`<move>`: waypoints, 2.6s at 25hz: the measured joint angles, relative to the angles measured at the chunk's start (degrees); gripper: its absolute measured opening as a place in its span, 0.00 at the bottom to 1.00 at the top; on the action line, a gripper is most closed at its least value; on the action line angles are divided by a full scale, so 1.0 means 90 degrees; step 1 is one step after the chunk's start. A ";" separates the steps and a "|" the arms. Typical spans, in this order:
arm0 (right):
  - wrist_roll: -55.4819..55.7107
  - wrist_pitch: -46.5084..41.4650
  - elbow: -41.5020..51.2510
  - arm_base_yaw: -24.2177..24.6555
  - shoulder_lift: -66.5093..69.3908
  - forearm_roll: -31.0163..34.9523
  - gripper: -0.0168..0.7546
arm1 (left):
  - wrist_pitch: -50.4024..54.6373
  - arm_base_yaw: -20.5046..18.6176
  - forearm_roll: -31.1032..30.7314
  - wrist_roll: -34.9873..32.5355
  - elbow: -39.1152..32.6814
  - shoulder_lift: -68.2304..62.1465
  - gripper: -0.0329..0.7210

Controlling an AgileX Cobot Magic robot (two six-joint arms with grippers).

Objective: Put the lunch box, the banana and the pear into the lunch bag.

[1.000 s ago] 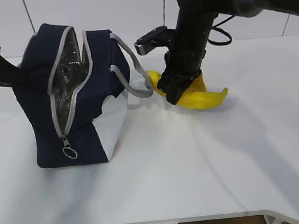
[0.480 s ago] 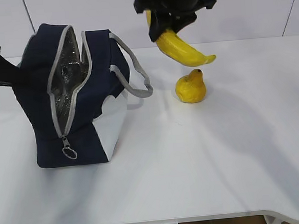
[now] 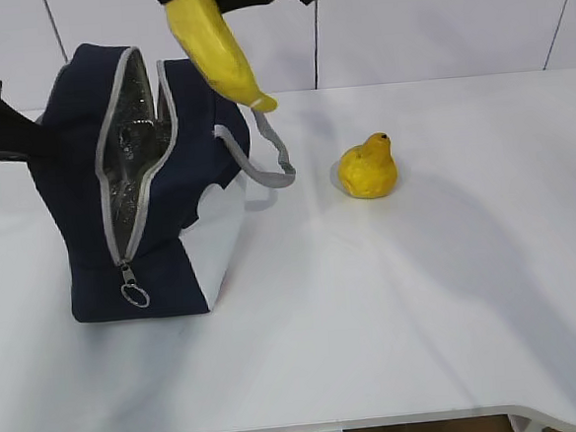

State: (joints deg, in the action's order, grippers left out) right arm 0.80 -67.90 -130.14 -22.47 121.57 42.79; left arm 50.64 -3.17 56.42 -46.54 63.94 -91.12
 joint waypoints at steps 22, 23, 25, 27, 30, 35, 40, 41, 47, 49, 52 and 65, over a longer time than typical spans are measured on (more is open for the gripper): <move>-0.0978 0.1518 0.0000 -0.0286 0.1724 0.1692 0.37 | 0.0140 -0.0005 0.1077 0.0010 0.0000 0.0000 0.05; -0.0984 0.1479 0.0000 -0.0302 0.1725 0.1676 0.37 | 0.0127 -0.0005 0.1082 0.0010 0.0000 0.0000 0.05; -0.0984 0.1410 0.0000 -0.0300 0.1725 0.1662 0.39 | 0.0100 -0.0005 0.1092 0.0010 0.0000 0.0000 0.05; -0.0984 0.1257 0.0000 -0.0305 0.1725 0.1614 0.42 | 0.0065 -0.0005 0.1096 0.0010 0.0000 0.0000 0.05; -0.0993 0.0875 0.0000 -0.0315 0.1725 0.1419 0.49 | 0.0001 -0.0005 0.1113 0.0010 0.0000 0.0000 0.05; -0.0982 0.0491 0.0000 -0.0354 0.1725 0.1171 0.63 | -0.0096 -0.0005 0.1128 0.0010 0.0000 0.0000 0.05; -0.0942 0.0141 -0.0380 -0.0354 0.1725 0.0887 0.72 | -0.0119 -0.0005 0.1098 0.0010 0.0000 0.0000 0.05; -0.0924 0.0003 -0.0523 -0.0354 0.1725 0.0744 0.72 | -0.0119 -0.0005 0.1070 0.0010 0.0000 -0.0005 0.05; -0.0340 -0.0345 -0.1961 -0.0354 0.1725 -0.1020 0.73 | -0.0131 -0.0005 0.1045 0.0010 0.0000 -0.0015 0.05; -0.0122 -0.0391 -0.2325 -0.0354 0.1725 -0.1572 0.73 | -0.0131 -0.0005 0.1020 0.0010 0.0000 -0.0015 0.05; 0.0098 -0.0415 -0.2629 -0.0354 0.1725 -0.1936 0.73 | -0.0139 -0.0005 0.0909 0.0010 0.0000 -0.0015 0.05; 0.0425 -0.0454 -0.0990 -0.0333 0.0784 -0.4572 0.73 | -0.0223 -0.0005 0.0594 0.0010 0.0000 -0.0015 0.05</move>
State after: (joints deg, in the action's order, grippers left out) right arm 4.62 -71.99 -139.05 -25.48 128.63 1.64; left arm 48.63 -3.22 61.77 -46.45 63.94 -91.25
